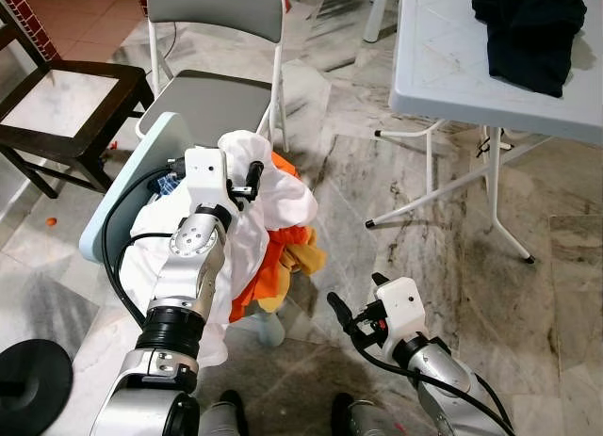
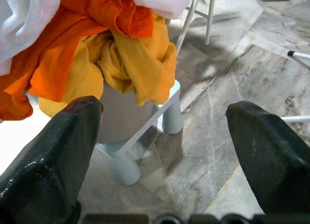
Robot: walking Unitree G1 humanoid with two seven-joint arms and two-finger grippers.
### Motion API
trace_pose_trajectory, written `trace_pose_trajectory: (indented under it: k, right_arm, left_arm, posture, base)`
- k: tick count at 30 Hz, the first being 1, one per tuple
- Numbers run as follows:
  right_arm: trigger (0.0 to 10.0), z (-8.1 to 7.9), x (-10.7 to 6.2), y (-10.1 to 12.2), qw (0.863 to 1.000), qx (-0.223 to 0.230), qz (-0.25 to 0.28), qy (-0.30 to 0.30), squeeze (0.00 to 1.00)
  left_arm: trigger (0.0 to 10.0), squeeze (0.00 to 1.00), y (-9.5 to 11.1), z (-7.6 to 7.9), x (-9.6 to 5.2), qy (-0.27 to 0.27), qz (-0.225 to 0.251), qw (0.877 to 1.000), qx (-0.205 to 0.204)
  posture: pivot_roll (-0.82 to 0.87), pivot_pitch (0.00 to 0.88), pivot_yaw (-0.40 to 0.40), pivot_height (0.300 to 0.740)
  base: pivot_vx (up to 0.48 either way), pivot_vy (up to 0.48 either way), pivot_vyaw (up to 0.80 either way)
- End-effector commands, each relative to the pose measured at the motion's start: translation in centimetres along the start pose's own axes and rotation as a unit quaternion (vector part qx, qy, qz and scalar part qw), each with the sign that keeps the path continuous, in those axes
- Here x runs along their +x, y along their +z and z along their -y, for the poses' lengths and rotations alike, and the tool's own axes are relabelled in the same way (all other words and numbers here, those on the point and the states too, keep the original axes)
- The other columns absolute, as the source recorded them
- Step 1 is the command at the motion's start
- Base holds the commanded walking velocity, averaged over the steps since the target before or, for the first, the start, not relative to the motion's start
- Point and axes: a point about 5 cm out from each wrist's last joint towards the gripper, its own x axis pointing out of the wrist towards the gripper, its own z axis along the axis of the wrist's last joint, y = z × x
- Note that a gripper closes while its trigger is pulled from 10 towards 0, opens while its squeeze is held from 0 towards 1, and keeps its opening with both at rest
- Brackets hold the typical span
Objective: Hang hanger
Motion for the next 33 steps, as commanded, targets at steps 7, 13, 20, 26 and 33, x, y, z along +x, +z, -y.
trace_pose_trajectory:
  k: [7, 13, 20, 26, 33]
  right_arm:
    - [10.0, -0.1, 0.0, -0.1, 1.000, 0.004, -0.002, 0.001, 0.00]
    - [10.0, -0.1, 0.0, -0.1, 1.000, 0.004, -0.001, 0.001, 0.00]
    - [10.0, -0.1, 0.0, -0.2, 1.000, 0.004, -0.002, 0.001, 0.00]
    - [10.0, 0.0, 0.1, -0.2, 1.000, 0.002, -0.002, 0.003, 0.00]
    - [10.0, 0.1, 0.1, -0.1, 1.000, 0.001, -0.003, 0.004, 0.00]
  left_arm:
    - [0.0, 0.00, 0.5, 0.7, -0.1, -0.037, 0.012, 0.998, 0.044]
    - [0.0, 0.00, 0.2, 0.3, 0.0, -0.032, -0.001, 0.999, 0.037]
    - [0.0, 0.00, 0.0, -0.5, -0.1, -0.021, -0.010, 0.999, 0.036]
    - [0.0, 0.00, 0.0, -0.7, -0.2, -0.019, -0.011, 0.999, 0.036]
    - [0.0, 0.00, -0.1, -0.8, -0.2, -0.017, -0.012, 0.999, 0.035]
  posture:
    - [-0.06, 0.253, 0.005, 0.740]
    - [-0.06, 0.252, 0.007, 0.740]
    - [-0.06, 0.251, 0.006, 0.740]
    - [-0.06, 0.249, 0.002, 0.740]
    - [-0.05, 0.246, 0.002, 0.740]
  base:
    - [0.000, 0.000, 0.00]
    - [0.000, 0.000, 0.00]
    - [0.000, 0.000, 0.00]
    - [0.000, 0.000, 0.00]
    - [0.000, 0.000, 0.00]
